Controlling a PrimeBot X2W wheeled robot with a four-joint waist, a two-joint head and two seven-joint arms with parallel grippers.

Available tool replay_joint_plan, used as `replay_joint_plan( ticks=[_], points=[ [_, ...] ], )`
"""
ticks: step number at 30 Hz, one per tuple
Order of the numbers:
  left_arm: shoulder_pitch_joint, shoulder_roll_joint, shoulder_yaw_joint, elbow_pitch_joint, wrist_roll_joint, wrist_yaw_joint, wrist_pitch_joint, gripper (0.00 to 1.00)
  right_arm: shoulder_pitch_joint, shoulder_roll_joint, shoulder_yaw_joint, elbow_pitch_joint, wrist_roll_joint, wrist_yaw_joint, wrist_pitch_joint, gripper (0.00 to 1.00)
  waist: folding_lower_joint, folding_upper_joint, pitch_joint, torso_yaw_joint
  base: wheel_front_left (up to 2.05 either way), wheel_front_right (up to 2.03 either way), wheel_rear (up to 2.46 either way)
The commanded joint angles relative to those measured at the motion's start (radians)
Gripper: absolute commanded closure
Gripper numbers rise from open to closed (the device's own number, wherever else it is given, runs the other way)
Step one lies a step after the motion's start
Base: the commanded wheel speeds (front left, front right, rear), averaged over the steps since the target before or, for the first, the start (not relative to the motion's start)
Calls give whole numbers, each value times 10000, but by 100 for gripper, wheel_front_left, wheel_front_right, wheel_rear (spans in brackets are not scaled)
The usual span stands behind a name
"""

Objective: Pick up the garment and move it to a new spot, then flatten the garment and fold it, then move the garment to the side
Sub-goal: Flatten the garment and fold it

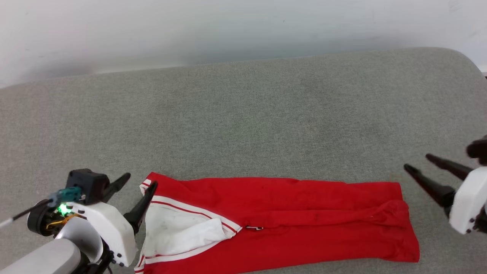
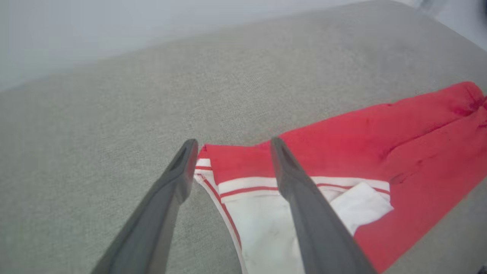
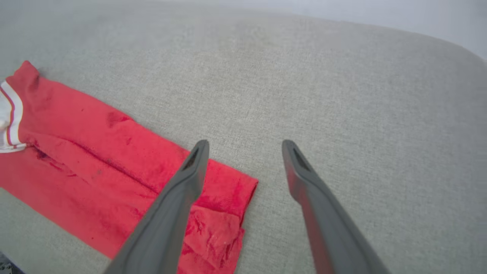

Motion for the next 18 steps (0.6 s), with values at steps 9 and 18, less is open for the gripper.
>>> replay_joint_plan(
  ticks=[9, 18],
  points=[
    [1023, -1015, 1346, 561, 1072, 2007, -2264, 0, 1420, 443, -2259, 955, 290, -8, -783, 0, 1, 0, 192, 79, 0, 0, 0],
    [2930, -2982, 4357, 160, 3982, 2931, -2308, 0, 2618, 1527, -2896, 1398, 932, -8, 4, 0, 1, 0, 468, 219, 0, 0, 0]
  ],
)
